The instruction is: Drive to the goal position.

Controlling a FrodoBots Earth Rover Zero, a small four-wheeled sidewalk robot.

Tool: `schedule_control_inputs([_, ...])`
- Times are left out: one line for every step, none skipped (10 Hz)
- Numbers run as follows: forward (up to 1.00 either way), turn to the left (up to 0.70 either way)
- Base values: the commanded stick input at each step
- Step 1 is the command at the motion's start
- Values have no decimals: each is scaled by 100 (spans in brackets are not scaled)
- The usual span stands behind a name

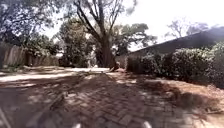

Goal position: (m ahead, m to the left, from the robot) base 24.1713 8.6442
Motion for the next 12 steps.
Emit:
schedule_control_inputs([70, 0])
schedule_control_inputs([70, 0])
schedule_control_inputs([70, 0])
schedule_control_inputs([70, 0])
schedule_control_inputs([70, 22])
schedule_control_inputs([70, 32])
schedule_control_inputs([70, 35])
schedule_control_inputs([70, 35])
schedule_control_inputs([70, 25])
schedule_control_inputs([70, 10])
schedule_control_inputs([70, 0])
schedule_control_inputs([70, 0])
